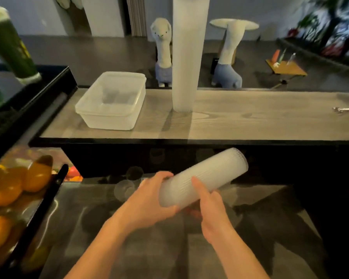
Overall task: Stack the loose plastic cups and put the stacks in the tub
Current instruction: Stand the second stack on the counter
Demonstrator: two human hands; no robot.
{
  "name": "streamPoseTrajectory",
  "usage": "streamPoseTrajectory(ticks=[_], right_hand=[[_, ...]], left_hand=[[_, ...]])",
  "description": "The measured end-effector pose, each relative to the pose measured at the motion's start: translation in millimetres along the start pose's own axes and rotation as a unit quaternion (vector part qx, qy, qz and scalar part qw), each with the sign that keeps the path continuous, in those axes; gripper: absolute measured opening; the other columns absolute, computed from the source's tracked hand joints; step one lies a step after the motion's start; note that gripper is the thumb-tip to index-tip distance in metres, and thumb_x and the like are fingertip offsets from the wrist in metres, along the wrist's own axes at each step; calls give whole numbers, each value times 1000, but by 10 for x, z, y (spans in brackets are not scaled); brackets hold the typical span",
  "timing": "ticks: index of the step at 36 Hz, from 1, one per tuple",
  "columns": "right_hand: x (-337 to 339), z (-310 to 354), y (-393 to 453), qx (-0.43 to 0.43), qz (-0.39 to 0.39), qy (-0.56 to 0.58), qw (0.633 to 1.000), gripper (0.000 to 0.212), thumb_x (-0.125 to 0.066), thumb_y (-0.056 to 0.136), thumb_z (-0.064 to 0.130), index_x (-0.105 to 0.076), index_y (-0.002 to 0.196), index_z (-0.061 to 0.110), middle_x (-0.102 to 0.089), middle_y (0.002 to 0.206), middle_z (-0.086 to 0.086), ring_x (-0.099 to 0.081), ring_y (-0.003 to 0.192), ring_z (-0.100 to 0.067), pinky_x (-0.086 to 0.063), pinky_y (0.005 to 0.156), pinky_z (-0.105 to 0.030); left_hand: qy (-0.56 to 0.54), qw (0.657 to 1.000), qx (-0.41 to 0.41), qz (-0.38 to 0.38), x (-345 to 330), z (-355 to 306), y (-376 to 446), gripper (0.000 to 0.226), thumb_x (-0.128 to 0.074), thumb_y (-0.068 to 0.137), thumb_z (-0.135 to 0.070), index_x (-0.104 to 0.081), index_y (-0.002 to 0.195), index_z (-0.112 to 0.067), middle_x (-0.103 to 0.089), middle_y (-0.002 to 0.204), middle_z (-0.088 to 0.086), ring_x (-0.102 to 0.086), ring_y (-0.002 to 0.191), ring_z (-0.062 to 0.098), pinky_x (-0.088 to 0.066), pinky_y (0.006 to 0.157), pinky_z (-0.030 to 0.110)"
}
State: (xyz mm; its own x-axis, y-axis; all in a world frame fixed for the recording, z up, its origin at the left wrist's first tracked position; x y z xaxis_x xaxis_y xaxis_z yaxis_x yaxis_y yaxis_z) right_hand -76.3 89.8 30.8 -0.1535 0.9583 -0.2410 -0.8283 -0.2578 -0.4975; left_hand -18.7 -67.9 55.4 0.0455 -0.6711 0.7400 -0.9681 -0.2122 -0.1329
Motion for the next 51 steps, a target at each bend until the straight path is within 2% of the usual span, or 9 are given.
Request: streamPoseTrajectory(ticks=[7,12,16,23,25,31,39,45,51], right_hand=[[-230,181,-380,131,-49,-30,990,86,-84,80,28,-26,142,40,-57,125,11,-60,106,-6,-51,84,-27],[-401,841,-172,238,-18,-134,962,79,-85,79,33,-32,138,35,-57,125,13,-61,108,-1,-54,82,-23],[-571,1525,19,288,15,-159,944,87,-83,81,41,-32,150,29,-57,136,6,-60,120,-15,-57,98,-43],[-814,2234,237,350,19,-241,905,87,-84,83,37,-28,147,24,-49,132,8,-53,116,-13,-55,97,-35],[-852,2236,318,352,23,-263,898,85,-84,83,35,-29,147,24,-51,134,7,-55,119,-16,-56,100,-41],[-876,2058,616,341,33,-313,886,88,-82,86,36,-26,154,30,-50,139,6,-53,128,-20,-53,103,-43],[-726,1760,834,316,31,-320,892,89,-81,87,34,-28,157,28,-47,151,-1,-51,133,-21,-55,101,-42],[-431,1488,657,312,-5,-278,908,57,-77,89,40,-47,135,24,-58,122,2,-62,101,-11,-56,80,-26],[-274,935,482,289,31,-276,916,33,-74,93,31,-55,119,25,-64,94,6,-59,73,4,-50,68,-15]], left_hand=[[-30,994,-22,99,227,-114,-53,93,-82,62,-53,-25,136,-56,-43,127,-33,-52,115,-4,-51,92,25],[-131,990,-55,-1,433,-458,199,93,-88,67,-40,-28,137,-49,-48,128,-27,-51,109,-16,-50,75,9],[-162,982,-66,-77,747,-764,516,96,-82,74,-39,-20,146,-43,-43,132,-23,-50,114,-2,-50,84,19],[-159,974,-85,-136,982,-1015,1104,95,-81,77,-40,-16,146,-35,-39,141,-14,-45,121,5,-46,93,21],[-172,970,-72,-155,962,-961,1263,92,-83,75,-39,-22,143,-35,-39,137,-15,-46,120,6,-49,84,14],[-151,968,-6,-202,826,-722,1527,104,-76,50,-68,-30,139,-39,-44,138,-9,-49,124,16,-50,100,49],[-161,958,-7,-236,714,-639,1492,82,-79,76,-39,-32,142,-34,-49,138,-9,-49,126,14,-47,104,49],[-103,917,-55,-381,676,-663,893,34,-69,86,-29,-46,110,-33,-51,102,-9,-51,94,10,-48,85,26],[-109,954,-62,-271,60,-201,498,24,-58,93,-18,-48,94,-40,-56,86,-12,-56,77,6,-46,67,20]])
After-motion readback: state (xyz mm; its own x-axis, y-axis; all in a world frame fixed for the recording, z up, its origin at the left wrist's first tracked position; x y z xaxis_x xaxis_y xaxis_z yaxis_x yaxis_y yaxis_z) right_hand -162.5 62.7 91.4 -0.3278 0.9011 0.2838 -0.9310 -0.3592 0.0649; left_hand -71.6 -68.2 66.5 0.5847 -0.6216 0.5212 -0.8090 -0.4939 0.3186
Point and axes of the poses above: each hand's wrist, its own y-axis towards the middle knuckle, its own x-axis out of the back of the hand, z = x × y, the point moved 5 cm from there along y, towards the middle knuckle
